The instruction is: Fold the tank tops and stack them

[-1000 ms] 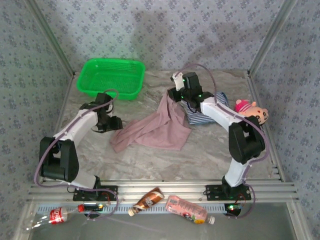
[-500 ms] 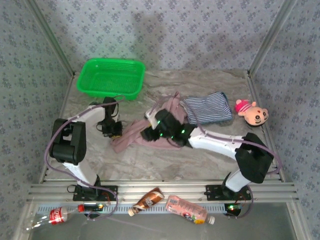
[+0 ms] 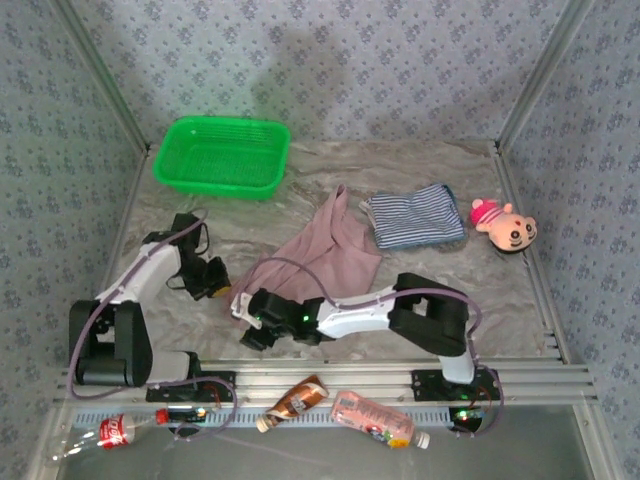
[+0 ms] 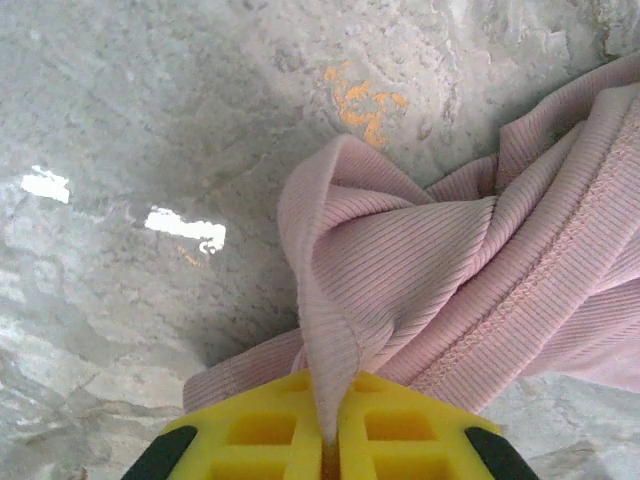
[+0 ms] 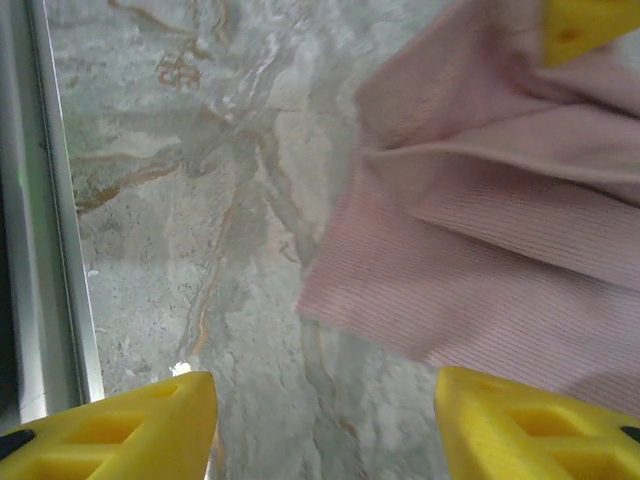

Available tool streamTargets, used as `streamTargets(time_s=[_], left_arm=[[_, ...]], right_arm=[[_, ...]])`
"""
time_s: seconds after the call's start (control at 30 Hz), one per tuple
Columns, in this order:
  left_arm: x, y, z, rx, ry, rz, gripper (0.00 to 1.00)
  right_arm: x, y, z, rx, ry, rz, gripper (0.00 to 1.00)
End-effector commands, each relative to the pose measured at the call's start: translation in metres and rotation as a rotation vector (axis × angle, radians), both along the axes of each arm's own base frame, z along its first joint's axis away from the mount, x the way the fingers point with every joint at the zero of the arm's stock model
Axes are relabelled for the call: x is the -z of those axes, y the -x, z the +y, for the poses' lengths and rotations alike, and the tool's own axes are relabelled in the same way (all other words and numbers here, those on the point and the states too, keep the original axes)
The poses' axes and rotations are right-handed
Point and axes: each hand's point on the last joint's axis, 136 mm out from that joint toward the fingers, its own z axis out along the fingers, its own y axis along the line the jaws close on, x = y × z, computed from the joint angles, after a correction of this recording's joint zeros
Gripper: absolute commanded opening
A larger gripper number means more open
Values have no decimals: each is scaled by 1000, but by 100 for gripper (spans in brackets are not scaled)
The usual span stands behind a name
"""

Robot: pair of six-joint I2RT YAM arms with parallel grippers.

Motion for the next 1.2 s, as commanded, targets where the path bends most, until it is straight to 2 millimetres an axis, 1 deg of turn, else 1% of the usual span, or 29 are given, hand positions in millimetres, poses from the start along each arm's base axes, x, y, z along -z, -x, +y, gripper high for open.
streamTargets(time_s=[0.0,0.07,0.13,0.2,0.3,0.43,0.5,0.6,0.67,0.73,0.77,0.8,0.9,1.0,1.07,1.17], left_arm=[[6,22,-4,-40,57,82,10],[6,23,-4,-46,71,84,10],[6,23,-1,-53,70,77,10],[6,22,2,-59,73,71,10],[7,21,7,-68,78,70,11],[4,15,12,-71,82,59,11],[4,13,14,-69,81,56,11],[2,11,14,-65,89,51,12],[1,11,11,-66,106,48,13],[-2,10,7,-69,132,39,15],[-4,10,5,-70,142,34,16],[-6,9,3,-71,149,26,18],[-19,6,2,-66,149,-21,29],[-31,1,-3,-61,177,-64,39],[-31,0,-5,-53,179,-76,45],[-21,3,-10,-30,180,-72,48]], right_arm=[[-11,-7,25,-28,-27,-79,61],[-5,-12,28,-11,-2,-90,61],[-5,-17,32,7,-2,-111,61],[0,-16,34,4,36,-140,61],[19,-17,30,11,105,-143,58],[43,-15,16,-3,190,-129,43],[45,-14,10,-10,213,-124,37],[47,-12,-9,10,274,-104,20],[34,-19,-20,54,258,-111,12],[13,-28,-30,102,215,-119,4],[1,-31,-33,120,198,-131,1],[-5,-34,-44,141,200,-141,0],[-39,-45,-67,210,154,-168,0],[-69,-54,-96,277,134,-191,0],[-91,-61,-116,331,110,-210,0],[-115,-77,-153,422,106,-241,0]])
